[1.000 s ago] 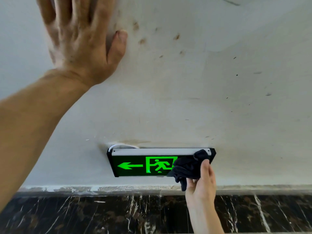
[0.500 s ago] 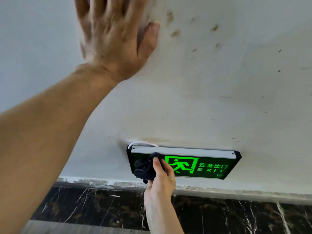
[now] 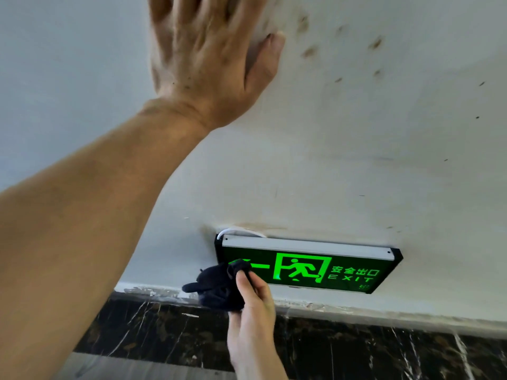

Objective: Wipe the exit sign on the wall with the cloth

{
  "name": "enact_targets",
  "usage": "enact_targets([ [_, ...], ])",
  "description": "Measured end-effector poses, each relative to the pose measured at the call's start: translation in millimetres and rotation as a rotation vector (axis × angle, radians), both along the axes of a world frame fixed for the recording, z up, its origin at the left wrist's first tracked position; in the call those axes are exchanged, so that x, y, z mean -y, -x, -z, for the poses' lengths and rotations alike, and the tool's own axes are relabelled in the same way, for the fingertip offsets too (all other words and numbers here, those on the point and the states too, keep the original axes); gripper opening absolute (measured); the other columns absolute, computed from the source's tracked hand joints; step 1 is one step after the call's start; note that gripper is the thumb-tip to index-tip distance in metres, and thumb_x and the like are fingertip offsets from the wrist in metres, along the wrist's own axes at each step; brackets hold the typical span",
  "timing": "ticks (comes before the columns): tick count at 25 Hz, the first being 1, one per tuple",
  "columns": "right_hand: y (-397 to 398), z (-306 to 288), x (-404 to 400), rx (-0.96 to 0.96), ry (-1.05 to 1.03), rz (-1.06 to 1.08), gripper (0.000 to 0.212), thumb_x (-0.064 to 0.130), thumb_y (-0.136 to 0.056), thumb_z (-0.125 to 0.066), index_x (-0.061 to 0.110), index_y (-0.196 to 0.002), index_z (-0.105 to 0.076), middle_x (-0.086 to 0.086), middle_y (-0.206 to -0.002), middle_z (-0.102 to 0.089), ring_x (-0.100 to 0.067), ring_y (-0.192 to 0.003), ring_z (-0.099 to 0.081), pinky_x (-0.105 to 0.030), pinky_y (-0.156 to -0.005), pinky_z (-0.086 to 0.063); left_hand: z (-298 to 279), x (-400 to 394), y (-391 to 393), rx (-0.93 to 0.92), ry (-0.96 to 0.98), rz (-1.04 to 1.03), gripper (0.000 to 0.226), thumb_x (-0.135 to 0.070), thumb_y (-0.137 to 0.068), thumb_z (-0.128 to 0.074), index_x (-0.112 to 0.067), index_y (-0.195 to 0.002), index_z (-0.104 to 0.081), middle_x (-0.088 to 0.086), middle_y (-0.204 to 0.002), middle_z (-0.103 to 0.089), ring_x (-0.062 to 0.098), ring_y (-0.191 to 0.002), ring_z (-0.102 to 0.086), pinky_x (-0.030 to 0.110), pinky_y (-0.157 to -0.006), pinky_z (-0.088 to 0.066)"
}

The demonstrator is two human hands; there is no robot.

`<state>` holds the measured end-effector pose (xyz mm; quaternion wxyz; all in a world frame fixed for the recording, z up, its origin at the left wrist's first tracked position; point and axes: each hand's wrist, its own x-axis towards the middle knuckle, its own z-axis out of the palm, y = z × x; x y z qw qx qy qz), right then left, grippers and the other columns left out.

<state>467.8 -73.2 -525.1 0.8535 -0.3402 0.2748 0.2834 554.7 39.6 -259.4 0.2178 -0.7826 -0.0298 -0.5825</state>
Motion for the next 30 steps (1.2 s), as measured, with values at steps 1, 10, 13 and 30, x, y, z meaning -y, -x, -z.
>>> enact_targets([
  [1, -4.8, 4.4, 23.0, 0.055, 0.020, 0.034, 0.017, -0.003, -0.074, -0.071, 0.005, -0.089, -0.066, -0.014, -0.088, -0.074, -0.021, -0.072, -0.073, -0.027, -0.049, -0.055, -0.2, -0.6, 0.0, -0.001, 0.009, 0.000, 0.048, -0.038, -0.094, -0.051, -0.008, -0.130, -0.057, 0.023, -0.126, -0.061, 0.042, -0.108, -0.057, 0.055, -0.089, -0.043],
  [10, -83.4, 36.6, 201.1, 0.020, -0.146, 0.351, 0.047, 0.005, -0.086, -0.065, 0.045, -0.108, -0.055, 0.035, -0.125, -0.052, 0.010, -0.116, -0.047, -0.023, -0.095, -0.044, 3.5, -6.1, -4.6, -0.024, 0.088, 0.035, 0.043, -0.037, -0.097, -0.043, -0.014, -0.132, -0.033, 0.032, -0.130, -0.051, 0.052, -0.112, -0.050, 0.064, -0.087, -0.040],
  [13, -106.2, 30.6, 212.6, 0.111, -0.009, 0.352, 0.013, 0.023, -0.088, -0.065, 0.026, -0.100, -0.068, 0.000, -0.117, -0.067, -0.014, -0.106, -0.063, -0.028, -0.077, -0.050, 2.9, -10.3, -6.3, -0.064, 0.116, 0.038, 0.043, -0.044, -0.100, -0.028, -0.016, -0.133, -0.029, 0.032, -0.133, -0.048, 0.052, -0.115, -0.047, 0.065, -0.091, -0.039],
  [30, -79.5, 33.6, 132.4, 0.204, 0.156, 0.151, 0.021, 0.013, -0.086, -0.065, 0.025, -0.103, -0.064, -0.003, -0.118, -0.065, -0.021, -0.112, -0.061, -0.033, -0.084, -0.051, 7.4, -3.4, -4.5, -0.124, 0.232, -0.041, 0.054, -0.043, -0.100, -0.035, 0.000, -0.130, -0.044, 0.036, -0.129, -0.051, 0.057, -0.112, -0.048, 0.064, -0.090, -0.036],
])
